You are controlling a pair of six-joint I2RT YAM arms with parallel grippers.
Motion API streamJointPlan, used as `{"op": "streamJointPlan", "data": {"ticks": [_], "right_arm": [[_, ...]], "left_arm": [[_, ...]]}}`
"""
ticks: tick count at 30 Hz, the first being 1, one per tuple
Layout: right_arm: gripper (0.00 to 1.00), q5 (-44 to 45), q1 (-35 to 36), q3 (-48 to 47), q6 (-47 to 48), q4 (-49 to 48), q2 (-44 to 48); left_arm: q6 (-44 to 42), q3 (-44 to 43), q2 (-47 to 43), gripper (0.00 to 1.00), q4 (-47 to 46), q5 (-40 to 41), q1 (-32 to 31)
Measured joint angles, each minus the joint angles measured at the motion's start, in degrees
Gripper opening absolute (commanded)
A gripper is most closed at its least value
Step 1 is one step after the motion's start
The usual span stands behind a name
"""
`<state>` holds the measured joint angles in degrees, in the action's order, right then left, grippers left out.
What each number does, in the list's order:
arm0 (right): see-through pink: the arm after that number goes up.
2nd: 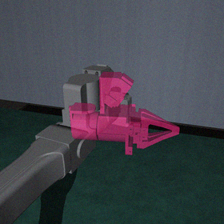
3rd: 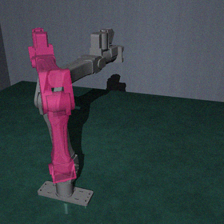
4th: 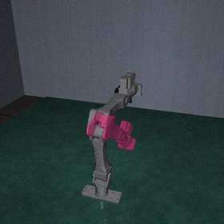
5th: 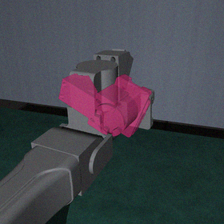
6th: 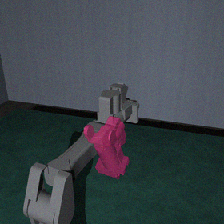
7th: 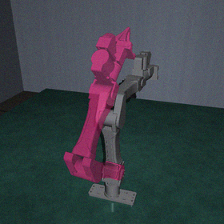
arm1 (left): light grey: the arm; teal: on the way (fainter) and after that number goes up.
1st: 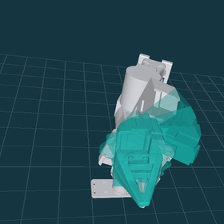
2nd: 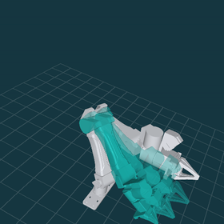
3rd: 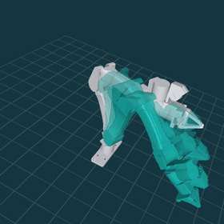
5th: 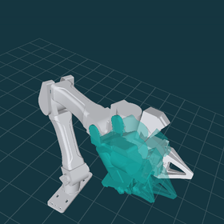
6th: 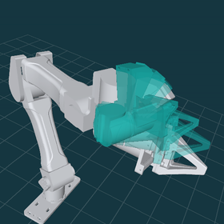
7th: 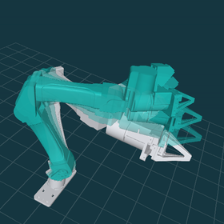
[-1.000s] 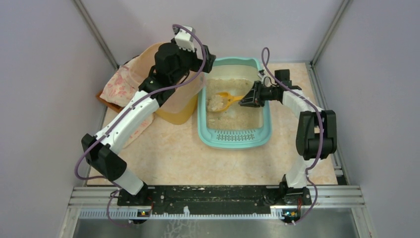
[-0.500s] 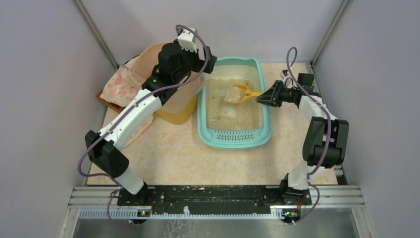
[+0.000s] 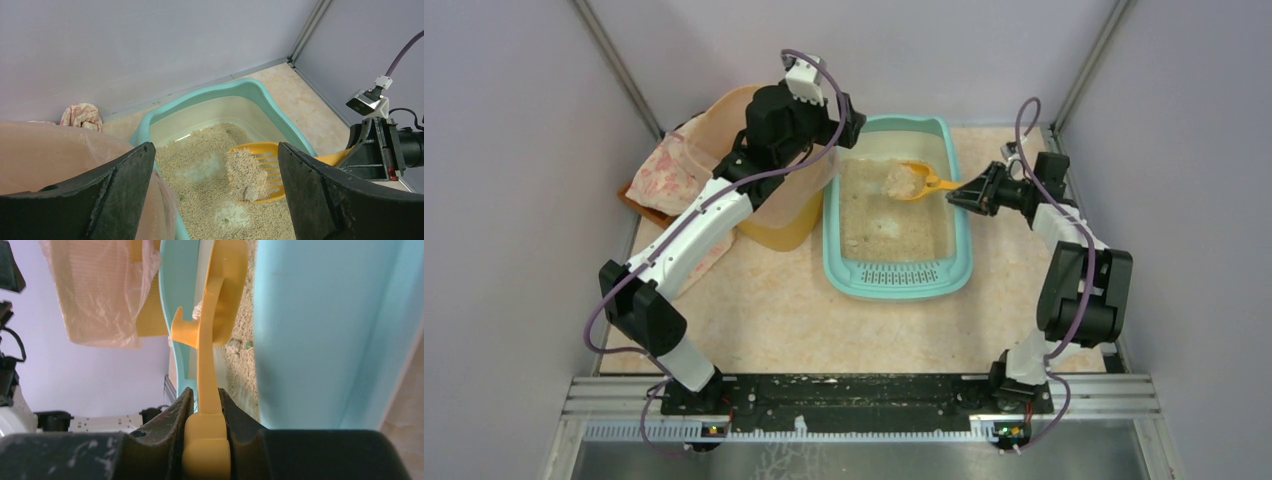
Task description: Clean the litter box
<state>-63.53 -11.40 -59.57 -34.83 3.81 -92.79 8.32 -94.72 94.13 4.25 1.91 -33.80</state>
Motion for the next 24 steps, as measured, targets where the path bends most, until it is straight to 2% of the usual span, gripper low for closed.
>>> {"op": "streamJointPlan", "data": {"ticks": [4,6,11,18,24], "right_arm": [[0.00,-0.9,2.2,0.0,0.0,0.0,0.0],[0.00,-1.9,2.4,1.0,-2.6,-3.0,0.0],[0.00,-4.3,-0.6,8.4,-18.3,-21.7,-0.4],[0.00,-6.8,-0.3,13.1,-34.0,-42.8,-2.7],[0.00,-7.1,-1.9,16.6,-58.9,-75.6,-10.8]], "left_arm": [[0.1,0.0,0.0,0.97,-0.1,-0.2,0.2],[0.3,0.0,0.0,0.97,-0.2,-0.4,0.2],[0.7,0.0,0.0,0.97,-0.4,-0.7,0.2],[0.7,0.0,0.0,0.97,-0.4,-0.8,0.2],[0.7,0.0,0.0,0.97,-0.4,-0.9,0.3]]}}
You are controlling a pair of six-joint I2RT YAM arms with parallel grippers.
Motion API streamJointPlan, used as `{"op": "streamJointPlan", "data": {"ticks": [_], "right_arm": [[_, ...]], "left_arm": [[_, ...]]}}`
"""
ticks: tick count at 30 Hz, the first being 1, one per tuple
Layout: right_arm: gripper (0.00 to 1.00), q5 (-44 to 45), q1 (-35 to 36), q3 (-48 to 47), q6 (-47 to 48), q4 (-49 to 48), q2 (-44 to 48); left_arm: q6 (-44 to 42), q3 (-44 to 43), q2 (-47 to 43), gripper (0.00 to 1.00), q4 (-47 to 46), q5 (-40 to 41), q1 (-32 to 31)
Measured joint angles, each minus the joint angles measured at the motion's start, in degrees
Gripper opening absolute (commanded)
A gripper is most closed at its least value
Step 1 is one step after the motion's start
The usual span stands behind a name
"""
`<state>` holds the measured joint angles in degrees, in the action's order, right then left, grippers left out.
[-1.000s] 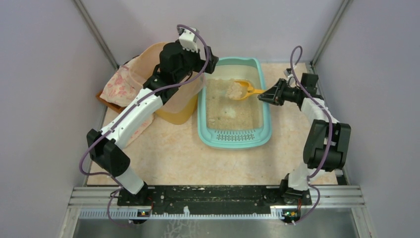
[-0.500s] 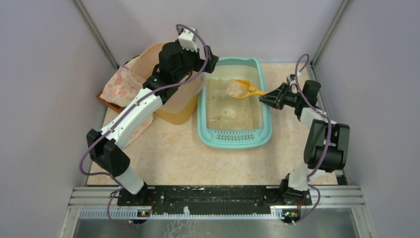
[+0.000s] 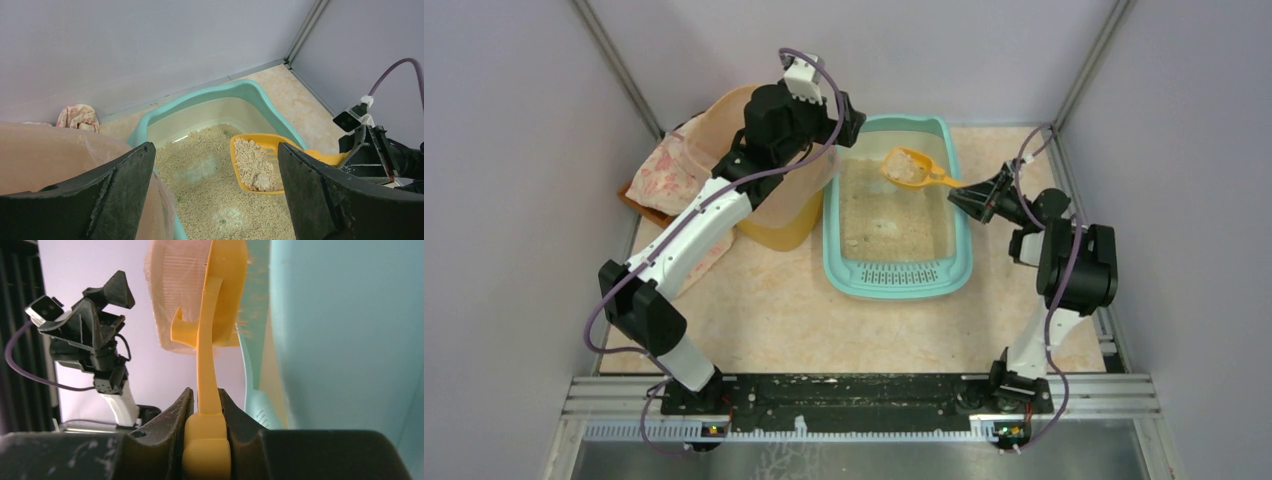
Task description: Clean the litter box
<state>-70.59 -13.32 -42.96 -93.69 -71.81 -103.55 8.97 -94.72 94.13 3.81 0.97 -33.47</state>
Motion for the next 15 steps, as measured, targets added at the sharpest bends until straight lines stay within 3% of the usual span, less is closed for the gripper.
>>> {"op": "streamJointPlan", "data": {"ticks": [4,8,15], "right_arm": [[0.00,-0.1,-0.1,2.2,-9.3,-10.0,-3.3],[0.00,-0.3,0.0,2.1,-11.8,-14.2,-3.3],[0.00,-1.9,-1.2,1.9,-3.7,-6.0,1.5]], "left_arm": [[0.0,0.0,0.0,0.97,0.0,0.0,0.2],[0.0,0.0,0.0,0.97,0.0,0.0,0.3],[0.0,-0.3,0.8,0.97,0.0,-0.1,0.3]]}}
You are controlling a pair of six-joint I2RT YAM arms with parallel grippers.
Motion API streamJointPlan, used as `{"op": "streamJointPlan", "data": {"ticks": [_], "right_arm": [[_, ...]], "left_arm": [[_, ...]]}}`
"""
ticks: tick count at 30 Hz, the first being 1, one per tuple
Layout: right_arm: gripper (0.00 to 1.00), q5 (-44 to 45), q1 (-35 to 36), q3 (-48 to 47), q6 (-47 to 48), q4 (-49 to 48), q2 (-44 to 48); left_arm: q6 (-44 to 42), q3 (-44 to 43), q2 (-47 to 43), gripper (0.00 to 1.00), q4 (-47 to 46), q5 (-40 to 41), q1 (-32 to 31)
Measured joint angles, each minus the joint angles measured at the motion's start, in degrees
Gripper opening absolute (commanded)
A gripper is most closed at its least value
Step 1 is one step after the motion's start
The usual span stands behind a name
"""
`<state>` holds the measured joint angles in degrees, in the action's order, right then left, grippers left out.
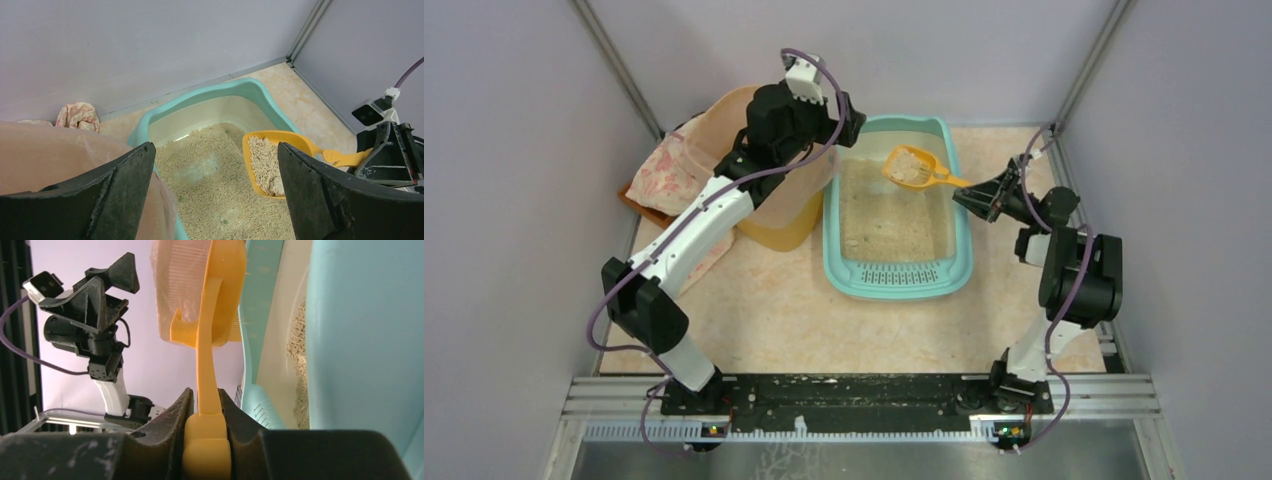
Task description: Clean the litter box
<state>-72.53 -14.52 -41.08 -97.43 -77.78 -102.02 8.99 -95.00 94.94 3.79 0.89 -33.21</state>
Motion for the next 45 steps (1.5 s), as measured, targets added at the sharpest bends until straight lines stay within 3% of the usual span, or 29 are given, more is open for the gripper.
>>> {"op": "streamJointPlan", "data": {"ticks": [7,15,22,30,33,37,42,45], "right_arm": [[0.00,0.4,-0.1,-4.8,25.2,32.9,6.8],[0.00,2.4,3.7,-10.8,44.5,59.6,7.3],[0.00,1.1,0.2,-5.3,28.5,37.4,5.5],[0.00,0.5,2.3,-3.3,15.5,19.0,4.2],[0.00,0.4,1.9,-3.2,13.3,16.2,3.7],[0.00,0.4,1.5,-3.3,16.8,19.8,3.7],[0.00,2.0,3.7,-10.4,37.8,49.6,4.0],[0.00,2.2,3.1,-11.8,42.4,54.6,5.0]], "left_arm": [[0.0,-0.2,0.3,0.97,0.0,0.0,0.2],[0.5,-0.8,0.9,0.97,-0.4,-1.2,0.9],[0.9,-0.9,1.0,0.96,-0.4,-2.0,1.3],[1.7,-0.9,1.0,0.96,-0.4,-2.6,1.9],[1.8,-0.9,1.0,0.96,-0.4,-2.7,2.1],[1.8,-0.9,1.0,0.96,-0.5,-2.7,2.3],[2.0,-0.9,1.0,0.96,-0.5,-3.0,2.3],[2.1,-0.9,1.0,0.96,-0.5,-3.1,2.5]]}}
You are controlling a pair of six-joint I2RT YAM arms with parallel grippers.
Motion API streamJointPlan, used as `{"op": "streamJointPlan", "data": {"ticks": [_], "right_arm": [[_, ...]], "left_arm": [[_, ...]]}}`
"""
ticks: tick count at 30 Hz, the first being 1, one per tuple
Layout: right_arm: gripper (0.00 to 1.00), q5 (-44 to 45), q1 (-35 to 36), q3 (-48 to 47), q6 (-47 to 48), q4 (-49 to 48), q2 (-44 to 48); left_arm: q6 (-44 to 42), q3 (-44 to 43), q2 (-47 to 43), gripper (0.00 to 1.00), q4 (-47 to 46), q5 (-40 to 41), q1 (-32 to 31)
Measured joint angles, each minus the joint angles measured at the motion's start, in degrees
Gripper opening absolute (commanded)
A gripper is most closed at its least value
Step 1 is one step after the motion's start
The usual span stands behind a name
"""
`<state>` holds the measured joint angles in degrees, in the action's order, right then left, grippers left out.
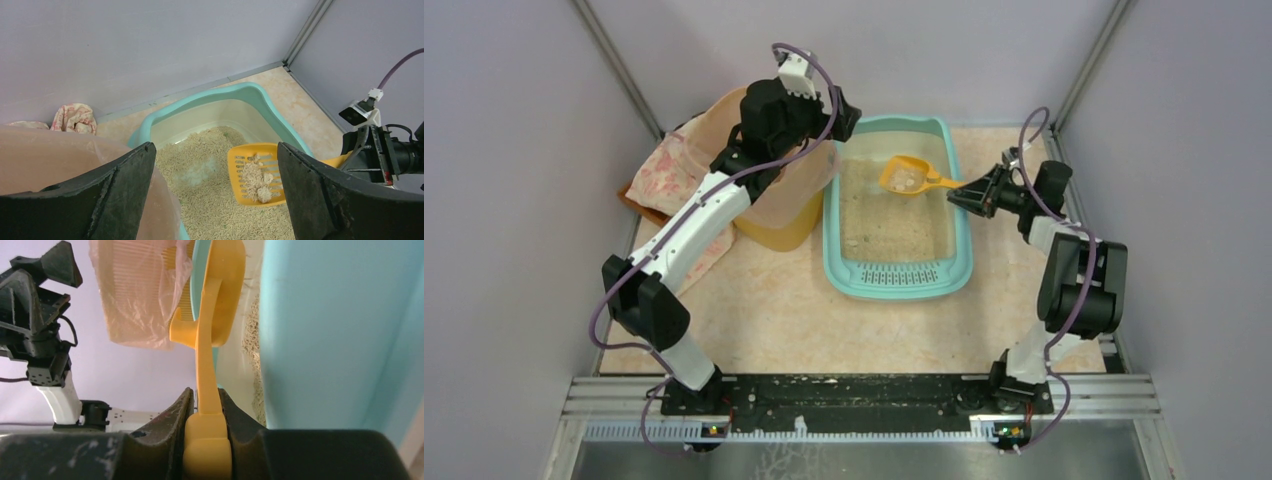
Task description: Clean the litter box
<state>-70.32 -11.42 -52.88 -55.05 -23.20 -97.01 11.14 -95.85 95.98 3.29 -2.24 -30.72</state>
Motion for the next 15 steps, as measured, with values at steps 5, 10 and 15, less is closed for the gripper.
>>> {"op": "streamJointPlan", "data": {"ticks": [5,10,15], "right_arm": [[0.00,0.9,-0.4,1.2,1.2,1.1,1.0],[0.00,1.2,2.8,-1.0,6.7,9.6,1.2],[0.00,1.6,-1.4,0.6,3.5,5.3,1.2]], "left_arm": [[0.3,0.0,0.0,0.96,-0.2,-0.3,0.0],[0.8,0.0,0.0,0.96,-0.6,-0.5,0.1],[0.9,0.0,0.0,0.96,-0.7,-0.4,0.3]]}}
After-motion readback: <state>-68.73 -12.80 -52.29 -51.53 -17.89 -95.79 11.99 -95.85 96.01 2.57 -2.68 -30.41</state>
